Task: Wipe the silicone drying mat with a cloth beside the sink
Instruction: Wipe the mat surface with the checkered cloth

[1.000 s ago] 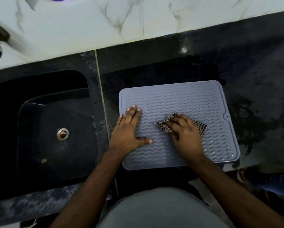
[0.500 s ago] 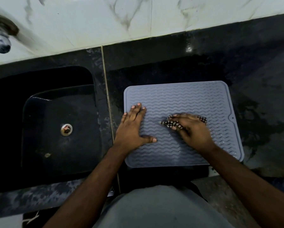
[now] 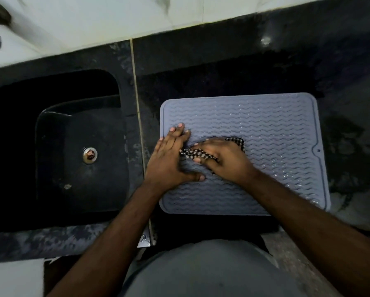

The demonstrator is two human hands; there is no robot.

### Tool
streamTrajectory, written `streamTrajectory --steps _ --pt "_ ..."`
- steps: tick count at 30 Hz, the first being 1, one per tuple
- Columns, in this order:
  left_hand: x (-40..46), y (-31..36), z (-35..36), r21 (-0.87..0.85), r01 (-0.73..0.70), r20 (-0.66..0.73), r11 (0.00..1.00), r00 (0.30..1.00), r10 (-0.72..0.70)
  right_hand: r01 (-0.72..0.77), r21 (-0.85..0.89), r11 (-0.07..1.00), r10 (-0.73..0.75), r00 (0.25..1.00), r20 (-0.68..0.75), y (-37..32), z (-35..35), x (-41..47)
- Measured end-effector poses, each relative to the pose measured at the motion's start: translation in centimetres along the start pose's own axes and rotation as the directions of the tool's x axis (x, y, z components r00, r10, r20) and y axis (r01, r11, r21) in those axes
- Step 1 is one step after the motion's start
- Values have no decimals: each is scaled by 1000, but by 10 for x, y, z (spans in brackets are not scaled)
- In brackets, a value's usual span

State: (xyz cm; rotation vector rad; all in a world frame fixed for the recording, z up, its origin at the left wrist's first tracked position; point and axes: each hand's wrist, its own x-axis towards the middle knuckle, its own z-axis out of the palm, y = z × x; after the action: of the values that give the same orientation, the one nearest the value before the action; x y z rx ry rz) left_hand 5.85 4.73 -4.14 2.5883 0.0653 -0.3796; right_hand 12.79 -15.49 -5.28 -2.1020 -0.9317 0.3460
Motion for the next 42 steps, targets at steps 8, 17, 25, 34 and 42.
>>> streamTrajectory --steps 8,17,25,34,42 --pt "-12 -1 -12 57 13 -6 998 1000 -13 99 -173 980 -82 991 105 -1 -5 -6" --pt "-23 -16 -23 2 51 -35 999 998 -51 108 -196 975 -87 990 115 -19 2 -12" --pt "-26 -26 -24 -162 28 -93 986 995 -44 82 -63 995 -68 978 198 -45 35 35" --pt "-34 -41 -21 -5 0 -45 1000 999 0 -68 -366 928 96 994 60 -57 28 9" --pt "-31 -35 -26 45 67 -56 997 996 -64 -100 -239 966 129 986 108 -78 50 42"
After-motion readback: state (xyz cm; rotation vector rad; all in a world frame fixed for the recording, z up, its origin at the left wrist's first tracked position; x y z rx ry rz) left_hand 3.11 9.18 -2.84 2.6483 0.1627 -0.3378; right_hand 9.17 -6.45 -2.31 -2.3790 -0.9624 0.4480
